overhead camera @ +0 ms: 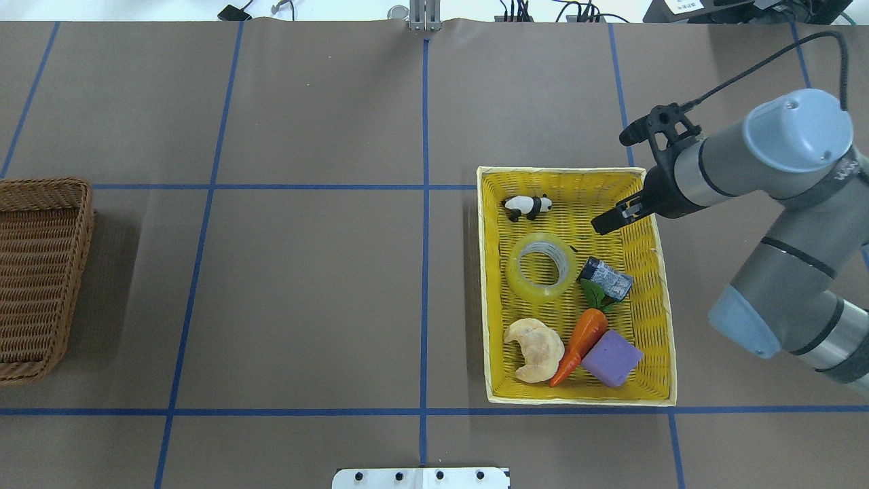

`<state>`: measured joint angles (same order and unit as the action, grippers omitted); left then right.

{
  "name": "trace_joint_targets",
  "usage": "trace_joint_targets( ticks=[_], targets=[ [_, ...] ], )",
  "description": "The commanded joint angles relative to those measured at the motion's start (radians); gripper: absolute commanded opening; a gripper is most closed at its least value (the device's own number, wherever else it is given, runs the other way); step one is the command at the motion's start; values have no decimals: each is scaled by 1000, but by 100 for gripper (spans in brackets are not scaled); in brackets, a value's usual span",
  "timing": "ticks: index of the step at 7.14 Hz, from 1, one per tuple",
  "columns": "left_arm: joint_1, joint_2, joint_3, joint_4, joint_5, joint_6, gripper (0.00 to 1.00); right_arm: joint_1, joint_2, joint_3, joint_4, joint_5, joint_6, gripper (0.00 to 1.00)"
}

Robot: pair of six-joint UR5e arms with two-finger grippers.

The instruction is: Move tape to another basket

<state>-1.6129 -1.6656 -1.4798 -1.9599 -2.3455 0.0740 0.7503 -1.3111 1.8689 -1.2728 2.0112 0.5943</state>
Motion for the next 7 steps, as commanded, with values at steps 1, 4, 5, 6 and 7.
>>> trace_joint_targets(
  ticks=[1,4,5,6,7],
  targets=[
    [1,7,3,-25,0,-2,99,-115,119,-17,-187,-119,9,94],
    [-1,15,1,-42,0,-3,99,-163,139,-63,-178,-120,1,90],
    [-1,15,1,-43,0,-3,99,-158,128,-68,-178,-118,-22,86],
    [1,15,1,-43,0,-3,99,-149,128,-68,-177,-120,-97,85],
    [-1,15,-1,-43,0,-3,99,-143,130,-83,-175,-118,-105,83]
  ],
)
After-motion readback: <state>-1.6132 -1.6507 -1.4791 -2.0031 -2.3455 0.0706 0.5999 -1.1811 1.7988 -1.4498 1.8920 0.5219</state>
